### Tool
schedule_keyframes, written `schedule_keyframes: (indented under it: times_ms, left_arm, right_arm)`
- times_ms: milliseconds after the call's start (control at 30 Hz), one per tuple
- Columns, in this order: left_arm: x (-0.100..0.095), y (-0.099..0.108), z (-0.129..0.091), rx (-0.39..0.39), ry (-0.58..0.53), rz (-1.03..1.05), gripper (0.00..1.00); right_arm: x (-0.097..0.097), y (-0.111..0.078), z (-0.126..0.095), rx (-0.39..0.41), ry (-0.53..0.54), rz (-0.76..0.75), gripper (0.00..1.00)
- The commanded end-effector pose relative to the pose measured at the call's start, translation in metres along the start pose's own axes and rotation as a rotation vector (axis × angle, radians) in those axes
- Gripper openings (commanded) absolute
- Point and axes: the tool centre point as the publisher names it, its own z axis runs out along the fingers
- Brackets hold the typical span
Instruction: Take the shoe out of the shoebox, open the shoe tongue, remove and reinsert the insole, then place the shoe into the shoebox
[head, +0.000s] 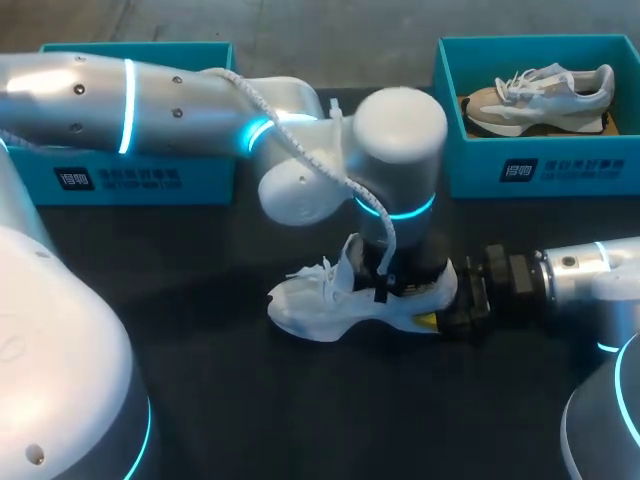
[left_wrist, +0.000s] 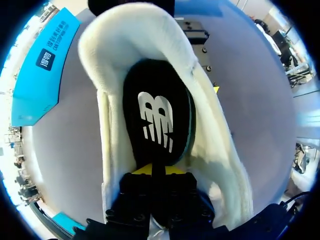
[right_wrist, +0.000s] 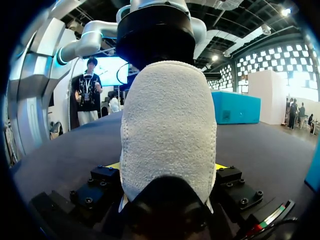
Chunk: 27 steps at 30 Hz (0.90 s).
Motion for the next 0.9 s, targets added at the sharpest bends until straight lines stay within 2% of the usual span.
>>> schedule_keyframes:
  times_ms: [33, 333, 600, 900]
  left_arm:
    - [-0.010, 0.009, -0.012, 0.069, 0.047, 0.003, 0.00]
    - [0.002, 0.014, -0.034, 0.172, 0.141, -0.001, 0.00]
    - [0.010, 0.014, -0.041, 0.194, 0.160, 0.008, 0.00]
    - [0.016, 0.013, -0.051, 0.256, 0.218, 0.009, 0.00]
  right_arm:
    - [0.002, -0.001, 0.003, 0.001, 0.001, -0.002, 0.00]
    - [0.002, -0.001, 0.003, 0.001, 0.001, -0.002, 0.00]
    - [0.002, -0.001, 0.003, 0.001, 0.001, -0.002, 0.00]
    - [0.002, -0.001, 0.003, 0.001, 0.001, -0.002, 0.00]
